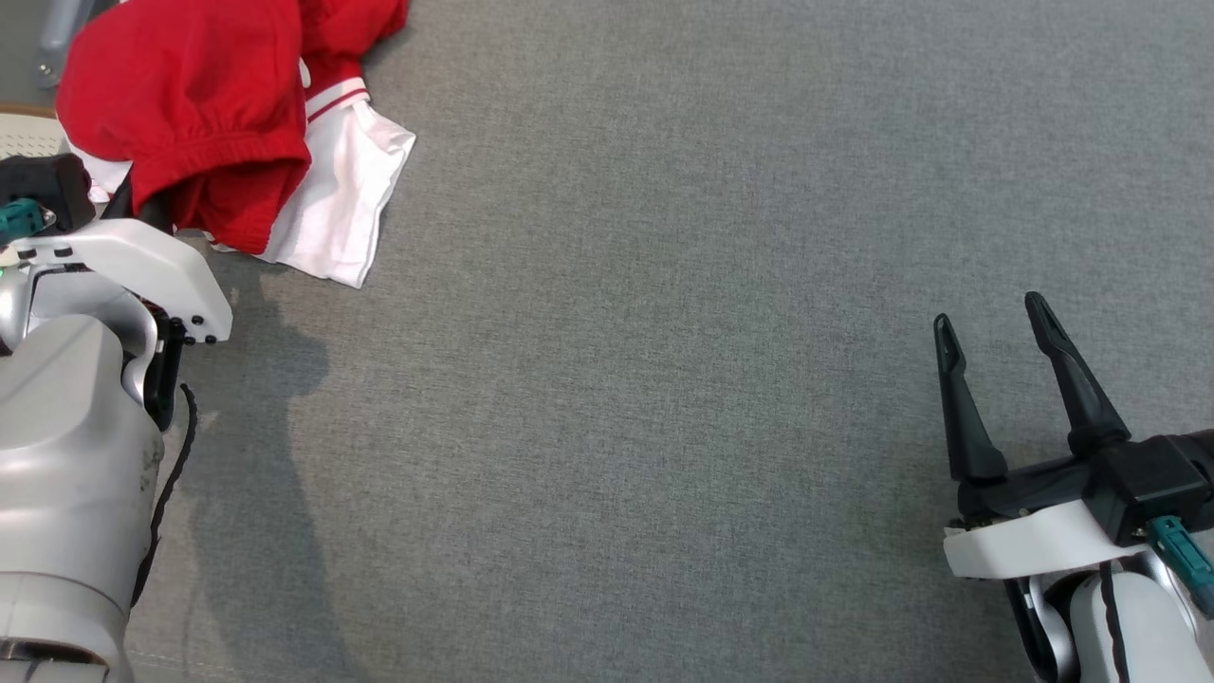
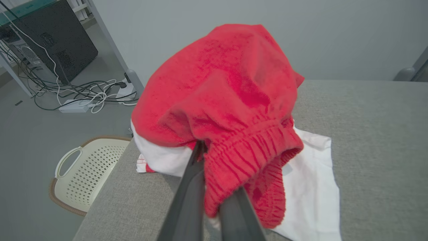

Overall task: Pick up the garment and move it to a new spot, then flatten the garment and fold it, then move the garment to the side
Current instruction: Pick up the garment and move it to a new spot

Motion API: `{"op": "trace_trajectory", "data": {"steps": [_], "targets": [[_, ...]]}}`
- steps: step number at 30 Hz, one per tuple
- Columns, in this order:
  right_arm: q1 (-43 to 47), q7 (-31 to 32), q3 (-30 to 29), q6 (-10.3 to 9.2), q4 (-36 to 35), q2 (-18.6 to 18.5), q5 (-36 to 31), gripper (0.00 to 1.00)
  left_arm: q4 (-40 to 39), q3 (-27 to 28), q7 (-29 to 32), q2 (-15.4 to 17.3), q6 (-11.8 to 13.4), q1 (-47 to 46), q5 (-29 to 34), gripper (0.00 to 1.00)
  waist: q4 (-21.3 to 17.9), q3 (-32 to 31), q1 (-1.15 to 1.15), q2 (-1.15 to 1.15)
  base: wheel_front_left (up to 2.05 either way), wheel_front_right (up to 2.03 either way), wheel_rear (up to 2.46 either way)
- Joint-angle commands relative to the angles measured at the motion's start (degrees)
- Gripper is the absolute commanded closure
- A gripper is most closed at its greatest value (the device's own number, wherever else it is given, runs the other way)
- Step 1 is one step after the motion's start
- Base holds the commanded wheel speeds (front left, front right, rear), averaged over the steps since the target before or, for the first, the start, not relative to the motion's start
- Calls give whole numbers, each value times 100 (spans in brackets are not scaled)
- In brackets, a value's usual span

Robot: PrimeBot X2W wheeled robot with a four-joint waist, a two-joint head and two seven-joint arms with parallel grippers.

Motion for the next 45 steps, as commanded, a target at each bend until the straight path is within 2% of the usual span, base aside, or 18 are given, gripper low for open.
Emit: {"op": "trace_trajectory", "data": {"steps": [1, 8, 18, 30, 35, 45], "targets": [[32, -30, 1, 1, 15, -37, 48, 0, -62, -27, -33, 42, -27, -145, 49, 100, 65, -118, 0, 0, 0, 0, 0], [157, -30, 81, 1, 123, -37, 291, 0, -509, -226, -35, 208, -116, -284, 282, 100, 115, -602, 0, 0, 0, 0, 0], [441, -30, 85, 1, 265, -36, 728, 0, -877, -736, -7, 120, -320, -571, 560, 100, -121, -1401, 0, 0, 0, 0, 0], [771, -30, -91, 2, 297, -37, 989, 0, -1508, -1368, 425, -378, -413, -577, 444, 100, -568, -1920, 0, 0, 0, 0, 0], [779, -30, -103, 1, 273, -37, 1022, 0, -1872, -1559, 415, -785, -412, -219, 216, 100, -891, -1871, 0, 0, 0, 0, 0], [623, -30, -81, 2, 257, -35, 1034, 0, -2431, -2036, 144, -1178, -359, 178, -22, 100, -1384, -1563, 0, 0, 0, 0, 0]]}}
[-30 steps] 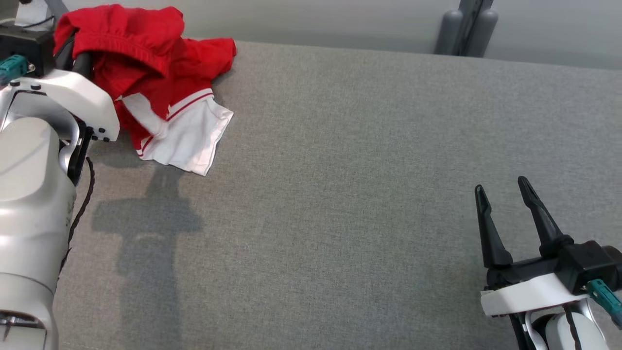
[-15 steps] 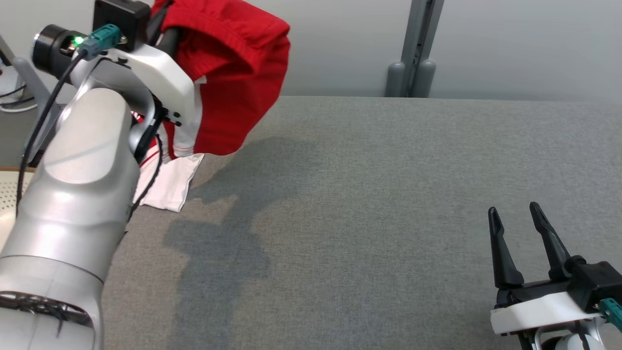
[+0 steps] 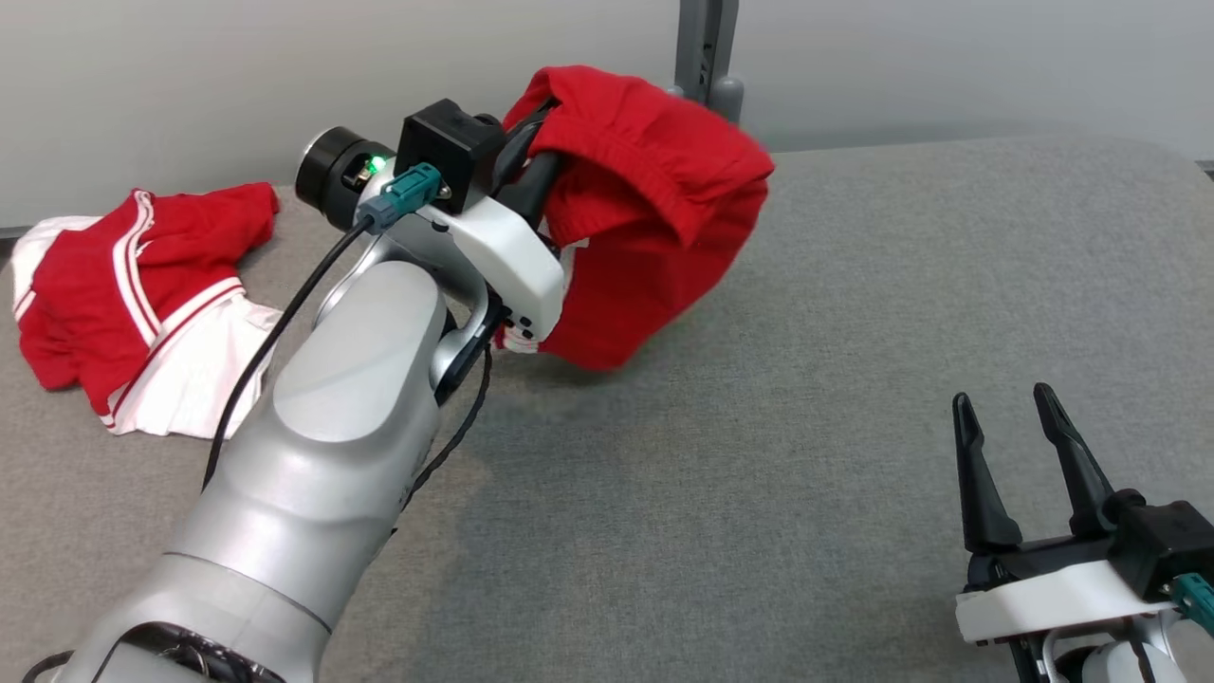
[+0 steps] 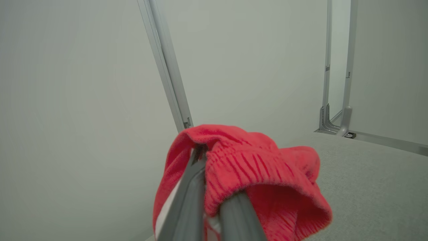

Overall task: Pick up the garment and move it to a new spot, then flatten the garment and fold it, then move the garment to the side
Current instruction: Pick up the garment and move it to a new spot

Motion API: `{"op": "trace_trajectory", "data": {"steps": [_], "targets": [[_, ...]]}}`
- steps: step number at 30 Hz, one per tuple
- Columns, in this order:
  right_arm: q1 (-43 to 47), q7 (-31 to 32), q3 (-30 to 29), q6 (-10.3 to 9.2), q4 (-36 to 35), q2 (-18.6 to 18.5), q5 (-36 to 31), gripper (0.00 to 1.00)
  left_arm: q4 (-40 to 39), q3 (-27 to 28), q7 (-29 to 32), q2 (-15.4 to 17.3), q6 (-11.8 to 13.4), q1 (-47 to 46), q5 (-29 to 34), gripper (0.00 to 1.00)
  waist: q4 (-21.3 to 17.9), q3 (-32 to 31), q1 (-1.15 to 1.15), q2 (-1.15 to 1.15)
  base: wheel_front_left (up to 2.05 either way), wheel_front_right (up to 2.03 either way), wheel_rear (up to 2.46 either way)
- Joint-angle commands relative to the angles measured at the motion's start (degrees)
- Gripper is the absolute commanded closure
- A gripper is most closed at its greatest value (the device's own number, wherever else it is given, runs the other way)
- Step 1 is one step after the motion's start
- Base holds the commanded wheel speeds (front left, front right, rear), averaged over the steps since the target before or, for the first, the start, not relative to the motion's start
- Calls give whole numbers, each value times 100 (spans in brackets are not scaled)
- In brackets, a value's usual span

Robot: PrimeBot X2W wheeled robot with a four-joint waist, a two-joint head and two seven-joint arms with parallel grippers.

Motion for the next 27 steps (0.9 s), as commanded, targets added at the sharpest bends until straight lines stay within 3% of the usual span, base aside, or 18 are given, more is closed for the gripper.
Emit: {"op": "trace_trajectory", "data": {"steps": [1, 8, 12, 18, 27], "targets": [[-67, -29, 3, 3, -14, -33, 44, 0, -180, -84, -65, 16, 36, 52, -117, 100, -149, 133, 0, 0, 0, 0, 0], [-191, -28, 59, 3, 0, -33, 99, 0, -1457, -1124, -107, 22, 321, 286, -1269, 100, -362, 352, 0, 0, 0, 0, 0], [-280, -28, 79, 3, -1, -34, 139, 0, -1757, -1641, 15, 19, 576, 382, -1961, 100, -423, 491, 0, 0, 0, 0, 0], [-401, -29, 78, 3, -15, -34, 183, 0, -729, -1787, 84, 22, 886, 451, -2322, 100, -492, 701, 0, 0, 0, 0, 0], [-468, -29, 28, 3, 24, -33, 181, 0, 1027, -1449, -59, 65, 857, 507, -2621, 100, -475, 819, 0, 0, 0, 0, 0]]}}
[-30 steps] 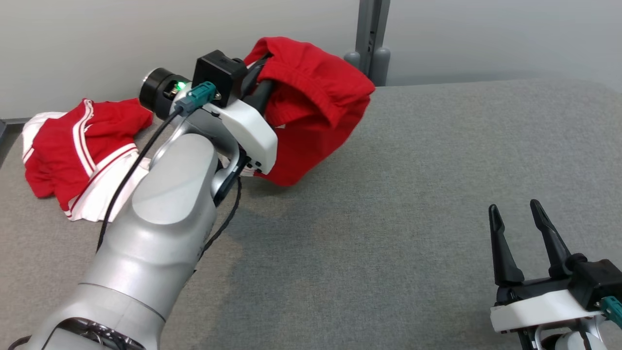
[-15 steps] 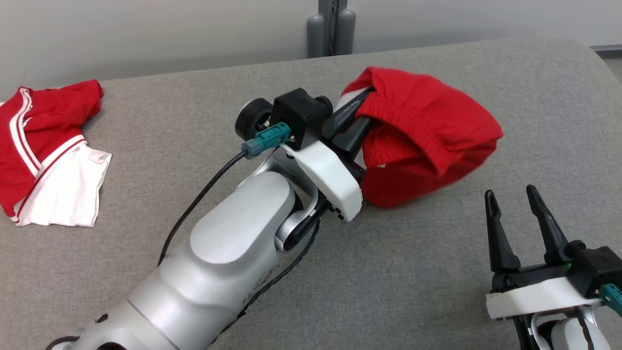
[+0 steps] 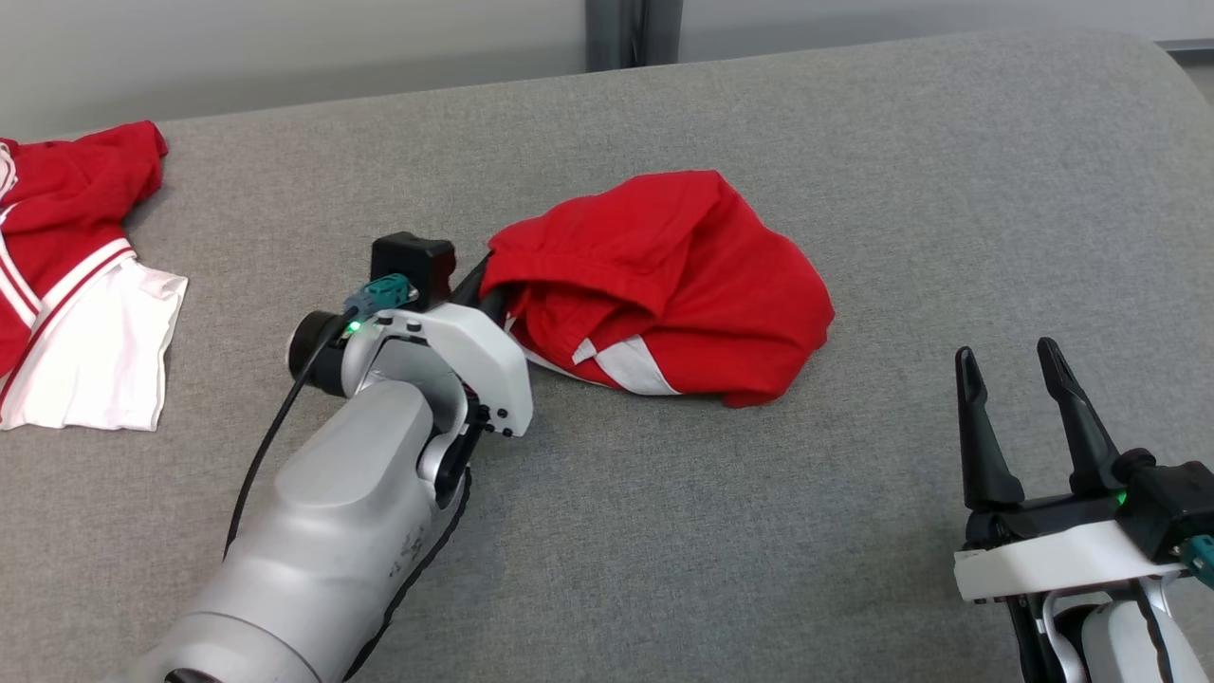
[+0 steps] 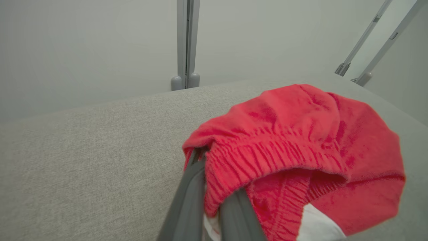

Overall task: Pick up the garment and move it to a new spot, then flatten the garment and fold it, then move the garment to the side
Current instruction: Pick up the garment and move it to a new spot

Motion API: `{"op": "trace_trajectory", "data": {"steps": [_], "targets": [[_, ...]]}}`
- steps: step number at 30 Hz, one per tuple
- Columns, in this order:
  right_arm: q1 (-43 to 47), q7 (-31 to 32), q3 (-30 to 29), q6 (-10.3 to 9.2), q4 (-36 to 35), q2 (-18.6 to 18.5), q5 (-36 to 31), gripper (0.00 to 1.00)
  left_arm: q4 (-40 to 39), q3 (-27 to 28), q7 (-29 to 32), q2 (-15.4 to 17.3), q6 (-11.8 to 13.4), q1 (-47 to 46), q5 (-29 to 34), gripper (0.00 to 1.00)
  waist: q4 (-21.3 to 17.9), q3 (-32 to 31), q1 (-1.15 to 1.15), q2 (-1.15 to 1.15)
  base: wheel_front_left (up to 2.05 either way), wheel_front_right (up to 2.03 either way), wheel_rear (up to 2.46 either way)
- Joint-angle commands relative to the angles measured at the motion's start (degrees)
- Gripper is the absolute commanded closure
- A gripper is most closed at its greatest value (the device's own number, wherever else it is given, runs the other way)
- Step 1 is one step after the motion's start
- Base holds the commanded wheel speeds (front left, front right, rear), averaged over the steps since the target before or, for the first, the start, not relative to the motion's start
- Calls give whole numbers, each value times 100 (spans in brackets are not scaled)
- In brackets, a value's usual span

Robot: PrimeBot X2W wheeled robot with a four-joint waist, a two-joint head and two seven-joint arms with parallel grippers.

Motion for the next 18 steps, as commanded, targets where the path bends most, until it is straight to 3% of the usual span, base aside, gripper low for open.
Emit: {"op": "trace_trajectory", "data": {"steps": [1, 3, 4, 5, 6, 18], "targets": [[-66, -30, -18, 1, 12, -34, -3, 0, 221, 90, -56, 36, -27, 59, -84, 100, 23, 2, 0, 0, 0, 0, 0], [-84, -30, -19, 2, 19, -34, -8, 0, 453, 141, -80, 30, -48, 100, -156, 100, 49, -5, 0, 0, 0, 0, 0], [-83, -30, -17, 2, 20, -34, -12, 0, 563, 169, -83, 26, -67, 118, -186, 66, 64, -10, 0, 0, 0, 0, 0], [-81, -30, -21, 1, 24, -34, -16, 0, 650, 184, -97, 25, -101, 132, -199, 40, 81, -18, 0, 0, 0, 0, 0], [-81, -30, -25, 1, 27, -34, -22, 0, 731, 192, -100, 23, -117, 136, -214, 3, 100, -29, 0, 0, 0, 0, 0], [-1, -30, -74, 1, 45, -35, -77, 0, 910, 337, -193, -14, -414, 278, -357, 0, 374, -221, 0, 0, 0, 0, 0]]}}
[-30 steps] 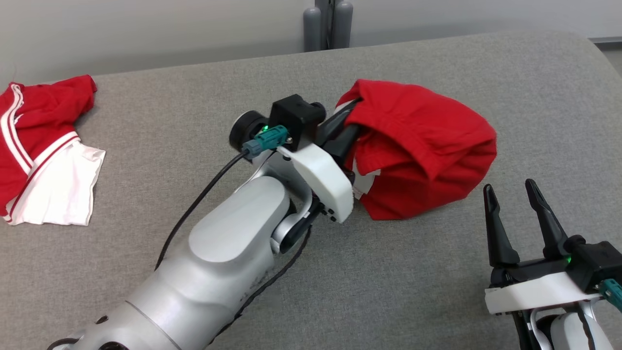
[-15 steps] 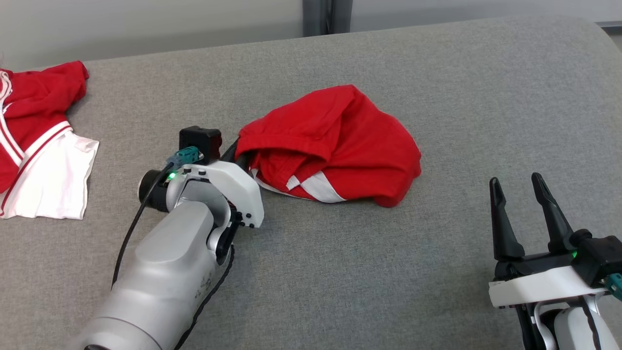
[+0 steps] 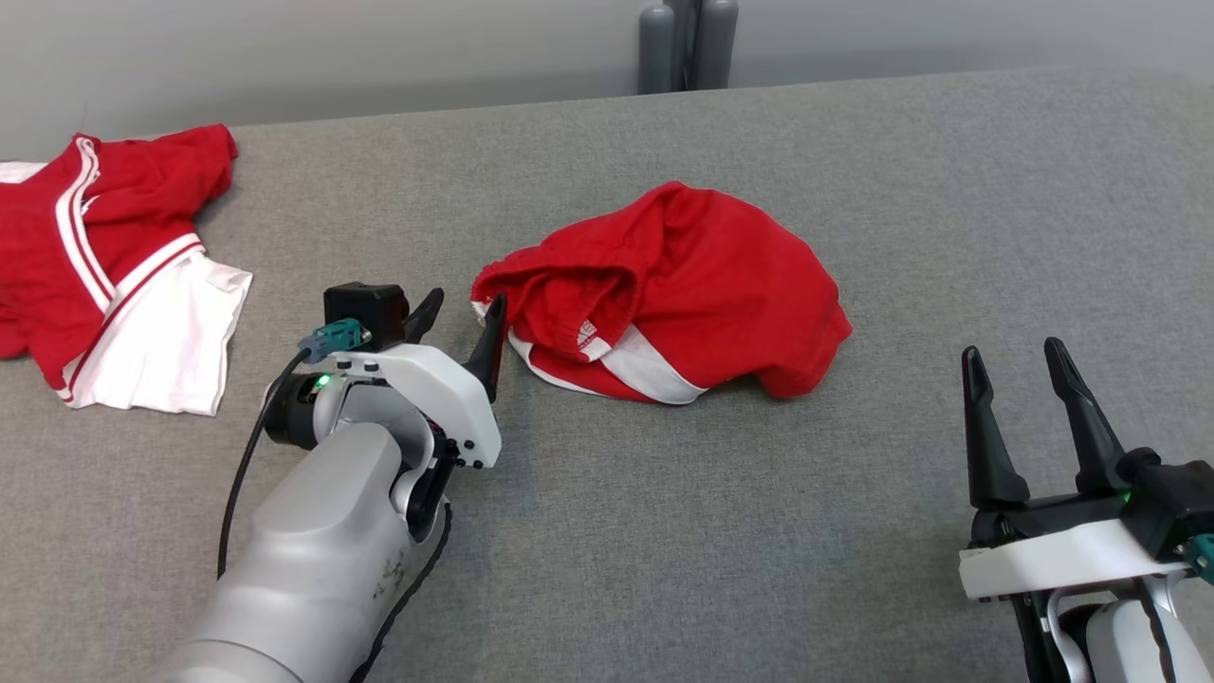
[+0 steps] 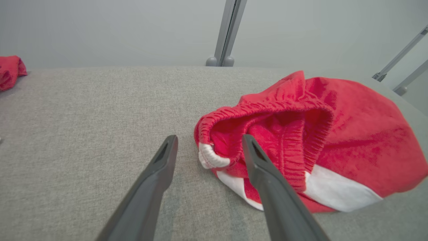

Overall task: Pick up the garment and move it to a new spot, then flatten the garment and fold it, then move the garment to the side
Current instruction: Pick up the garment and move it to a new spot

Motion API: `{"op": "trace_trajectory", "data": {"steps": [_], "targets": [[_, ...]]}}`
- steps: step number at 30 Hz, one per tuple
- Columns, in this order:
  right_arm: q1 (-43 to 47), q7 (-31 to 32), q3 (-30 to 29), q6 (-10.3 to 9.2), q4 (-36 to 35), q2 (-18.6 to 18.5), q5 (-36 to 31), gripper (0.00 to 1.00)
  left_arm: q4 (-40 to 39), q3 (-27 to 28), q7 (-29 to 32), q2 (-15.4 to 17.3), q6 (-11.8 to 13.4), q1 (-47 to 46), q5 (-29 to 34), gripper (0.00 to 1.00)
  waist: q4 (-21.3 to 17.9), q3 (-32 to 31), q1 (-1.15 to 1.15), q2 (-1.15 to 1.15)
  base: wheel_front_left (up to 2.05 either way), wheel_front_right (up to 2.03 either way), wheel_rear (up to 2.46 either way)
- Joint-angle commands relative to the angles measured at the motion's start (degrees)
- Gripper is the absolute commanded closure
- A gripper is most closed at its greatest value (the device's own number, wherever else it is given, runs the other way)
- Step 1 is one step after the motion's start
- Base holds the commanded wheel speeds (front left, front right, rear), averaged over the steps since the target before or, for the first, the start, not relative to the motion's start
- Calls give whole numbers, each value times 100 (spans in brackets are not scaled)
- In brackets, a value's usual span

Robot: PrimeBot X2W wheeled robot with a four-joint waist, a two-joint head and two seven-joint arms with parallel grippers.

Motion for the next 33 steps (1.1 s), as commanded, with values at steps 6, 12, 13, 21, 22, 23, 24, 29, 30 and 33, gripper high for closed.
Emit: {"op": "trace_trajectory", "data": {"steps": [6, 12, 13, 21, 22, 23, 24, 29, 30, 33], "targets": [[114, -30, -86, 3, 0, -34, -63, 0, -652, 300, -33, 85, -2, 243, 374, 0, 233, -255, 0, 0, 0, 0, 0], [226, -30, -110, 3, -9, -35, -111, 0, -1621, 870, -29, 225, 156, 885, 959, 0, 428, -565, 0, 0, 0, 0, 0], [255, -30, -116, 3, -11, -35, -118, 0, -1797, 975, -26, 249, 180, 1021, 1069, 0, 463, -615, 0, 0, 0, 0, 0], [471, -30, -89, 2, 10, -35, -146, 0, -3125, 1887, -24, 322, 451, 2407, 1979, 0, 693, -988, 0, 0, 0, 0, 0], [502, -30, -83, 2, 17, -35, -146, 0, -3270, 2007, -24, 330, 474, 2572, 2090, 0, 713, -1026, 0, 0, 0, 0, 0], [524, -30, -84, 3, 23, -35, -143, 0, -3397, 2120, -24, 323, 505, 2740, 2167, 0, 732, -1063, 0, 0, 0, 0, 0], [579, -30, -79, 3, 25, -36, -139, 0, -3658, 2364, -24, 306, 540, 3070, 2328, 0, 767, -1117, 0, 0, 0, 0, 0], [725, -30, -44, 2, 67, -35, -100, 0, -4379, 3011, -24, 216, 530, 3831, 2773, 0, 841, -1233, 0, 0, 0, 0, 0], [744, -30, -41, 2, 80, -35, -90, 0, -4465, 3098, -24, 194, 521, 3922, 2829, 0, 846, -1248, 0, 0, 0, 0, 0], [790, -30, -39, 3, 90, -36, -69, 0, -4594, 3229, -25, 145, 470, 4102, 2903, 0, 853, -1279, 0, 0, 0, 0, 0]]}}
